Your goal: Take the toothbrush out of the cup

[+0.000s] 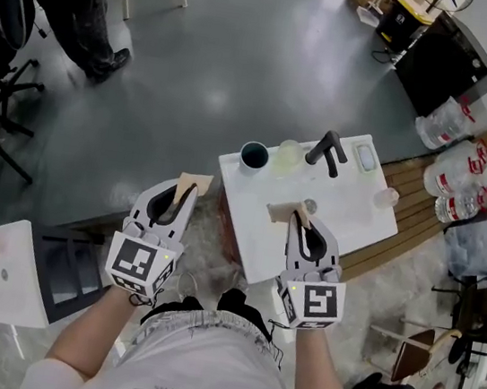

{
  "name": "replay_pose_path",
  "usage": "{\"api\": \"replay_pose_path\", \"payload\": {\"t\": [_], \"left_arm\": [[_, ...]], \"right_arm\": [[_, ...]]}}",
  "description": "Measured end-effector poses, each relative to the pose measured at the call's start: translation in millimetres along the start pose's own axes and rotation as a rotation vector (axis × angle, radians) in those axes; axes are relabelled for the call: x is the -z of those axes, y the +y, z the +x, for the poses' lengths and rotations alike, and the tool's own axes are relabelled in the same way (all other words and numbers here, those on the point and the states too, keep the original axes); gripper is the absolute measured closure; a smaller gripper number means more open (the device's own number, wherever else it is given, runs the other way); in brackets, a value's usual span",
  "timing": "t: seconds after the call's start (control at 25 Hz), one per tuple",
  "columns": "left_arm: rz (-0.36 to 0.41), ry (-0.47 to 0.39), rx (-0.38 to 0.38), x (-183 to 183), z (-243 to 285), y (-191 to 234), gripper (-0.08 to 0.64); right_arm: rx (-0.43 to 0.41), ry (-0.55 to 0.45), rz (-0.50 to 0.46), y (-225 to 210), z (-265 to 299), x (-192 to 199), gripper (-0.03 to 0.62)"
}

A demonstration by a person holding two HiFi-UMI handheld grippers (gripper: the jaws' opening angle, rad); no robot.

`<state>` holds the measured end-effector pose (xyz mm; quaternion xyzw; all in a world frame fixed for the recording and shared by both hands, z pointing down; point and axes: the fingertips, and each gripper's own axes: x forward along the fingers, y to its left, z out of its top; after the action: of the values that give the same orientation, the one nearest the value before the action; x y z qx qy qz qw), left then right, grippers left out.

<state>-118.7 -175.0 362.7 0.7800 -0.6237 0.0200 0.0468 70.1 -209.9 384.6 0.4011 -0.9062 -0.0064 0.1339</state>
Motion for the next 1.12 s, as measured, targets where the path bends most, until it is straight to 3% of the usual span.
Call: {"api": "replay_pose_path", "payload": {"t": [1.12], "left_arm": [[-0.031, 0.147, 0.053, 43, 7, -4, 0.499]], "right_arm": [[-0.088, 0.017, -0.017, 17, 22, 3, 0.561]]}}
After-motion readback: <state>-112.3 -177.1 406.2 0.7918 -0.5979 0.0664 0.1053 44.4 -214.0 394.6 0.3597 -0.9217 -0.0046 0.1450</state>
